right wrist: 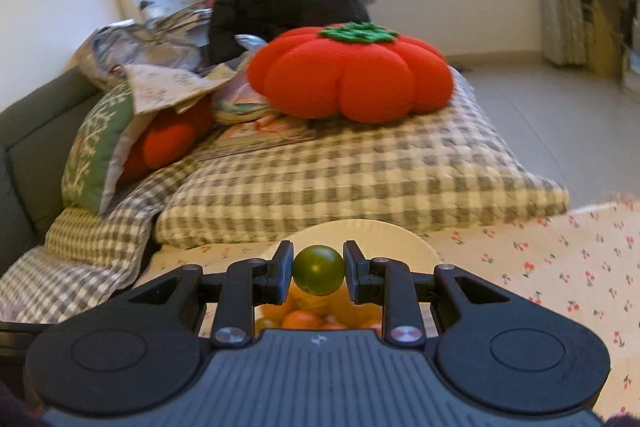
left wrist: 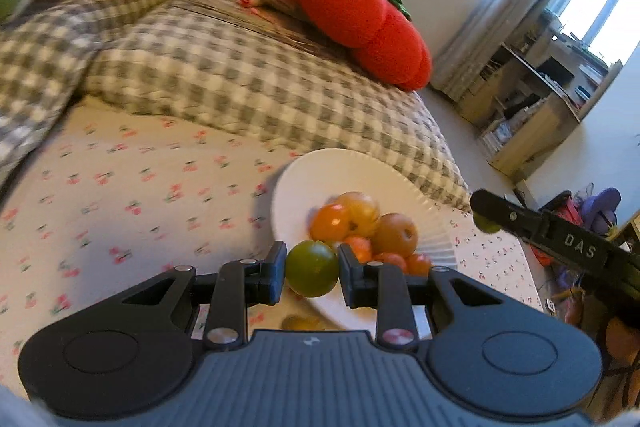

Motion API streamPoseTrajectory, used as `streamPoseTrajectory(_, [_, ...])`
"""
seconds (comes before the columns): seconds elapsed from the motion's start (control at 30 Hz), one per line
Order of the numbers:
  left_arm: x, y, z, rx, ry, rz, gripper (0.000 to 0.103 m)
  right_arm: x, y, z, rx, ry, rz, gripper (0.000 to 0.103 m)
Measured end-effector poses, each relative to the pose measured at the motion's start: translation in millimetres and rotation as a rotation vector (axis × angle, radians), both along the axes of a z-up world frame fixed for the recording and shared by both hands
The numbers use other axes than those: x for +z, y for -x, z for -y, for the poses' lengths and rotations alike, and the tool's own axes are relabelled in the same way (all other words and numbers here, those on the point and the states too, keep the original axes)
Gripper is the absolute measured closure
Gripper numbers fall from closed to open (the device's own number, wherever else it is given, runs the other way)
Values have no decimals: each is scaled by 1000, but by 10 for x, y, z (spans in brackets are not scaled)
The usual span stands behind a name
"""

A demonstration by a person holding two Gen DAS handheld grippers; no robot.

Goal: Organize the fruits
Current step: 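Carry both green fruits onto the white plate and open both tools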

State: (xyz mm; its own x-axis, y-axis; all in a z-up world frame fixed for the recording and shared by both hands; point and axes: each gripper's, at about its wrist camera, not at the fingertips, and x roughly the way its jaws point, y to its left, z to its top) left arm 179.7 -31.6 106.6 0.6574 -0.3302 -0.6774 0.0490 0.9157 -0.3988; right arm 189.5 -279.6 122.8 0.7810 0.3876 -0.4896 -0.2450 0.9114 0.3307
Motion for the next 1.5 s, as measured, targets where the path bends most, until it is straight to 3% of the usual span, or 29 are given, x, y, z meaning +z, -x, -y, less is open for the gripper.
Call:
streamPoseTrajectory(0.27, [-79,-398,311,-32,1,16,85,-253,-119,126,-38,-60,-87,79])
streamPoseTrajectory(0.47, [-143,-630,280,-9,-16,37,85,-357,-164,319,-97,-157,-127,79])
streamPoseTrajectory(0.63, [-333,-805,265,17,23,1,85,-456,-200,357,-105,-184,-156,79])
streamPoseTrajectory(0.97, [-471,-864,292,9,-4,6,84,-593,-260,282,-115,-169,-196,78])
streamPoseTrajectory(1.5, [-309,-780,177,4,40,-8,73,-523,-231,356,-145,-206,-207,75])
